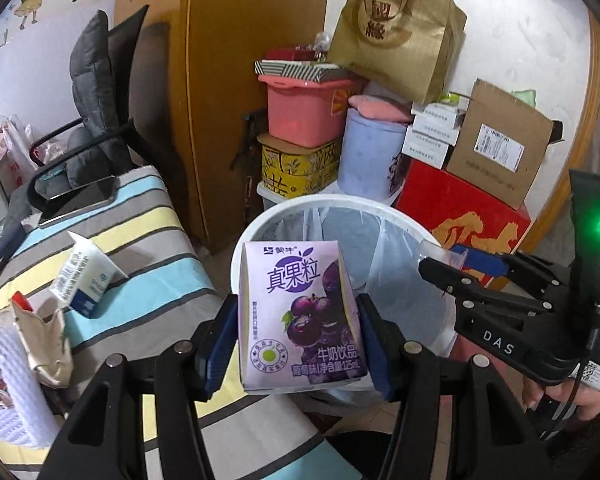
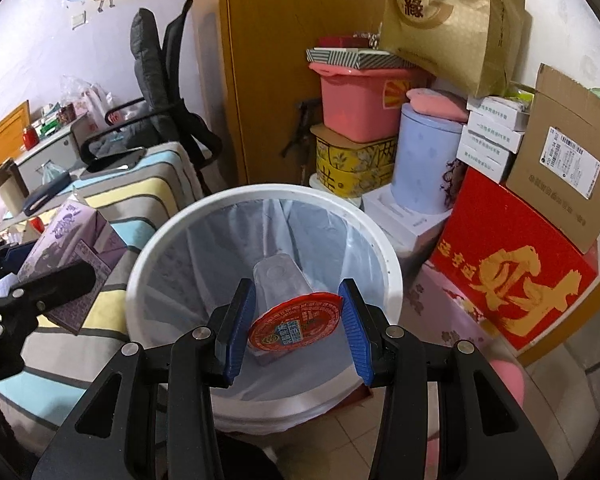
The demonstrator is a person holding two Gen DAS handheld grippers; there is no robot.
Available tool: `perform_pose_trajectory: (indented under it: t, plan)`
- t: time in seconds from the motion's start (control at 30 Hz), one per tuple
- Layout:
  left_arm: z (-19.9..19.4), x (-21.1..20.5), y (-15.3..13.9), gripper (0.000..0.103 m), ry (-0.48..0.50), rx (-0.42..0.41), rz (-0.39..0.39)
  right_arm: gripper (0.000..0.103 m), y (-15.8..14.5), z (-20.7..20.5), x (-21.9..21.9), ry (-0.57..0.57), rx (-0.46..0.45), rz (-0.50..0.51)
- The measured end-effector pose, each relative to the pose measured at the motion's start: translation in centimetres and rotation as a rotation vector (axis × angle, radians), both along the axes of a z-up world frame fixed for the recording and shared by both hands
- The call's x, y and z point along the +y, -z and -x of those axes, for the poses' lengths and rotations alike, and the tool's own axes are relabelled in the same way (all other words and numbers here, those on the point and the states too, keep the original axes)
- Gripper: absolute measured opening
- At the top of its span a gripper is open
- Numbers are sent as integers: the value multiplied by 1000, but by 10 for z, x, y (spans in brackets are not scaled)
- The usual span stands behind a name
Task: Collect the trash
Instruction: 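Open both tools to drop the carton and cup into the wastebasket, then move both tools back over the table toward the remaining trash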
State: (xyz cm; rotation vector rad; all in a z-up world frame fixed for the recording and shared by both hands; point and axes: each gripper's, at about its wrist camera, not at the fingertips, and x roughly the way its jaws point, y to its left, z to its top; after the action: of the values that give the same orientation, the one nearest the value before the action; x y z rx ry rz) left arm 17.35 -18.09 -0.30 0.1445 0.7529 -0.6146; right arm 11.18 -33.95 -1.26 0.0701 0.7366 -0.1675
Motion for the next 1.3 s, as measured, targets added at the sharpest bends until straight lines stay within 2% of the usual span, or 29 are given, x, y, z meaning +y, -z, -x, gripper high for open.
perform_pose_trajectory:
  t: [0.4, 0.43, 0.5, 0.57, 0.6, 0.63, 1.3]
  plan:
    - [-17, -20, 9, 60, 18, 31, -1, 46, 12, -16, -14, 18, 43, 18]
    - [-18, -20, 10, 61, 20, 31, -1, 46, 12, -17, -15, 20, 48, 22]
    - [-19, -20, 10, 69, 20, 30, -4, 47, 14, -17, -16, 27, 53, 31]
    - [-20, -18, 10, 73, 10, 31, 3, 55, 15, -18, -18, 31, 53, 28]
    - [-21, -18, 10, 73, 7, 31, 6, 64, 15, -18, -19, 34, 51, 25]
    - [-21, -17, 10, 73, 1, 30, 5, 65, 15, -17, -20, 36, 47, 20]
    - [0, 35, -15, 74, -91, -36, 43, 65, -4, -1, 3, 24, -30, 5]
